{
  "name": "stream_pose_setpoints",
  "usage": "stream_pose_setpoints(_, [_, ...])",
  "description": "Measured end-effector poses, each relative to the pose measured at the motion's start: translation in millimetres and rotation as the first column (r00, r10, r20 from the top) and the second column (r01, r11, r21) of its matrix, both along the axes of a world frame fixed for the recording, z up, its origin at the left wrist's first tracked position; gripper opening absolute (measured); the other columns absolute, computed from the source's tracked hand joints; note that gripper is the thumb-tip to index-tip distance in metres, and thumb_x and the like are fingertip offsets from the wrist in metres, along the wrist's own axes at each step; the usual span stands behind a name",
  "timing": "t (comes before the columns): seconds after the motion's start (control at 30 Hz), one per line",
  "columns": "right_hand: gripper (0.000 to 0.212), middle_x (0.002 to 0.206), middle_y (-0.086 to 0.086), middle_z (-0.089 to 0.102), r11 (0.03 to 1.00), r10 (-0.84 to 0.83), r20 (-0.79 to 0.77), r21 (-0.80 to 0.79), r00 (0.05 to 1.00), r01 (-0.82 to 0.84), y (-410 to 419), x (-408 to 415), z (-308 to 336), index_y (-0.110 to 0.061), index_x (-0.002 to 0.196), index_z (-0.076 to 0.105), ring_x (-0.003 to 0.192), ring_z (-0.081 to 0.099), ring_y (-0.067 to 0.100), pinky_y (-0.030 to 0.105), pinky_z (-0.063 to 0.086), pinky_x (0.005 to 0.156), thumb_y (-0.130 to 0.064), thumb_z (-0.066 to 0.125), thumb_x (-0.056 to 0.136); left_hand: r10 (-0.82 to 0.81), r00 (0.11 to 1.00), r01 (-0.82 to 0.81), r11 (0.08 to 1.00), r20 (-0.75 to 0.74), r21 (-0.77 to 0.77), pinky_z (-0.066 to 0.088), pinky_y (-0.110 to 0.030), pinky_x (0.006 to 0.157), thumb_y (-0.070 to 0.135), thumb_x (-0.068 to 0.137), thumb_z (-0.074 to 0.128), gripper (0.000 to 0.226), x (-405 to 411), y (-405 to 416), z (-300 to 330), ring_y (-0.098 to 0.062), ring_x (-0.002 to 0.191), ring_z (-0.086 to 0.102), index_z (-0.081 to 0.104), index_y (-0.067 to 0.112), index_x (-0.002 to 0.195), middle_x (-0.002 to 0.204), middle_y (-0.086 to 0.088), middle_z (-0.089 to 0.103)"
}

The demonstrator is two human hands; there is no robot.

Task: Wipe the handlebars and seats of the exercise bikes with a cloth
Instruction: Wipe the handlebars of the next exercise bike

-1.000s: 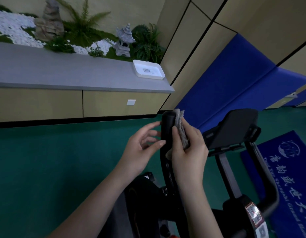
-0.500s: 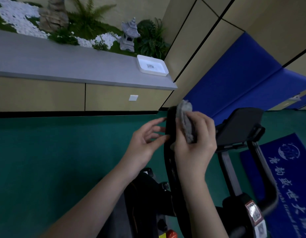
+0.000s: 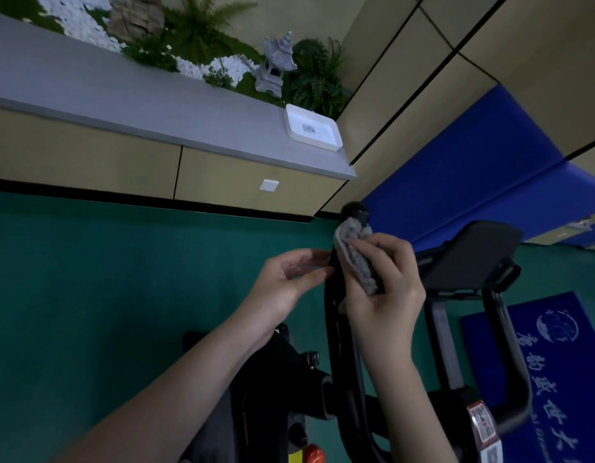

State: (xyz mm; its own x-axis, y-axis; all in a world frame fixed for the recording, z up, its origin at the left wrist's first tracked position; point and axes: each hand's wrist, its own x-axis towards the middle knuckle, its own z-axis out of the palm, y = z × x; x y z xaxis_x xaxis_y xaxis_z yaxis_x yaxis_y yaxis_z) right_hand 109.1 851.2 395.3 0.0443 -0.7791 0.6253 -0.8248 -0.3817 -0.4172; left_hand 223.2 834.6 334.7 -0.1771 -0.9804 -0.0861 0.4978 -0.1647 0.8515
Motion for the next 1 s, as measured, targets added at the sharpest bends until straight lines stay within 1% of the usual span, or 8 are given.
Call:
stream_pose_setpoints(0.2, [0.025, 0.106, 0.009, 0.054, 0.997, -0.017, 0.08, 0.074, 0.997, 0.011, 8.3, -4.7, -3.5, -0.002, 0.101, 0.07, 0.1, 0.053, 0.009, 0.007, 0.039, 0.09, 0.006, 0.073, 0.078, 0.004, 1.0, -0.004, 1.0, -0.019, 0.028, 0.049, -0.014, 0.085, -0.005, 0.086, 0.059, 0.022, -6.0, 8.7, 4.7, -0.011, 0.093, 0.065, 0.067, 0.003, 0.104, 0.104, -0.01, 0.07])
stream_pose_setpoints(0.3, [0.026, 0.117, 0.009, 0.049, 0.992, -0.06, 0.14, 0.122, 0.988, 0.043, 18.1, 2.2, -14.0, -0.009, 0.103, 0.069, 0.109, 0.05, 0.013, 0.006, 0.036, 0.094, 0.001, 0.072, 0.08, 0.013, 1.0, -0.012, 0.999, -0.016, 0.029, 0.049, -0.011, 0.08, -0.006, 0.085, 0.059, 0.021, -4.9, 10.1, 4.2, -0.004, 0.088, 0.066, 0.067, 0.007, 0.1, 0.097, -0.003, 0.071])
stream_pose_setpoints(0.47, [0.028, 0.117, 0.005, 0.049, 0.988, -0.101, 0.182, 0.135, 0.978, 0.076, 23.5, 6.9, -17.3, -0.019, 0.102, 0.07, 0.108, 0.05, 0.013, 0.005, 0.035, 0.092, -0.039, 0.068, 0.082, 0.018, 1.0, -0.019, 0.999, 0.021, 0.038, 0.048, -0.011, 0.077, 0.001, 0.085, 0.063, 0.02, -2.4, 12.1, -0.2, -0.002, 0.087, 0.067, 0.067, 0.006, 0.103, 0.095, -0.001, 0.072])
stream_pose_setpoints(0.6, [0.013, 0.109, 0.004, 0.049, 0.989, -0.103, 0.187, 0.125, 0.977, 0.08, 22.1, 4.6, -16.0, -0.018, 0.098, 0.07, 0.1, 0.051, 0.006, 0.002, 0.034, 0.087, -0.024, 0.067, 0.087, 0.024, 0.998, -0.028, 0.997, 0.062, 0.068, 0.048, -0.009, 0.077, 0.004, 0.084, 0.065, 0.02, -2.2, 12.7, -0.1, -0.002, 0.088, 0.067, 0.069, 0.014, 0.1, 0.096, 0.004, 0.073])
stream_pose_setpoints(0.73, [0.015, 0.099, 0.005, 0.055, 0.986, -0.14, 0.145, 0.113, 0.979, 0.124, 29.1, -2.8, -21.7, -0.01, 0.096, 0.068, 0.091, 0.058, 0.012, 0.003, 0.038, 0.081, -0.004, 0.071, 0.083, 0.017, 0.99, -0.029, 0.996, 0.14, 0.079, 0.049, -0.014, 0.087, 0.011, 0.083, 0.069, 0.023, -1.1, 11.8, -0.1, -0.004, 0.094, 0.066, 0.068, 0.016, 0.105, 0.101, 0.003, 0.071])
stream_pose_setpoints(0.8, [0.016, 0.095, 0.004, 0.058, 0.985, -0.152, 0.15, 0.101, 0.977, 0.137, 30.4, -2.8, -19.7, -0.01, 0.097, 0.069, 0.087, 0.059, 0.01, 0.003, 0.04, 0.079, -0.002, 0.071, 0.083, 0.014, 0.989, -0.026, 0.996, 0.148, 0.085, 0.049, -0.016, 0.089, 0.013, 0.082, 0.07, 0.024, -1.7, 11.9, 0.9, -0.003, 0.094, 0.066, 0.067, 0.016, 0.106, 0.103, 0.001, 0.07])
stream_pose_setpoints(0.9, [0.017, 0.098, 0.007, 0.059, 0.989, -0.138, 0.145, -0.033, 0.98, 0.145, 16.7, 1.0, -7.3, -0.006, 0.1, 0.069, 0.091, 0.057, 0.007, 0.006, 0.041, 0.082, -0.002, 0.07, 0.084, 0.023, 0.992, -0.034, 0.996, 0.125, 0.087, 0.048, -0.01, 0.083, 0.008, 0.082, 0.069, 0.026, -3.8, 11.5, 3.3, 0.001, 0.085, 0.065, 0.067, 0.01, 0.108, 0.101, -0.003, 0.07])
stream_pose_setpoints(1.0, [0.018, 0.104, 0.012, 0.054, 0.992, -0.093, 0.097, -0.079, 0.991, 0.101, -4.4, 5.6, 2.8, -0.004, 0.102, 0.069, 0.097, 0.053, 0.013, 0.012, 0.042, 0.086, -0.003, 0.071, 0.084, 0.028, 0.994, -0.034, 0.998, 0.106, 0.054, 0.048, -0.011, 0.082, 0.002, 0.083, 0.066, 0.026, -4.5, 12.1, 4.8, -0.006, 0.087, 0.065, 0.066, 0.002, 0.109, 0.102, -0.01, 0.07])
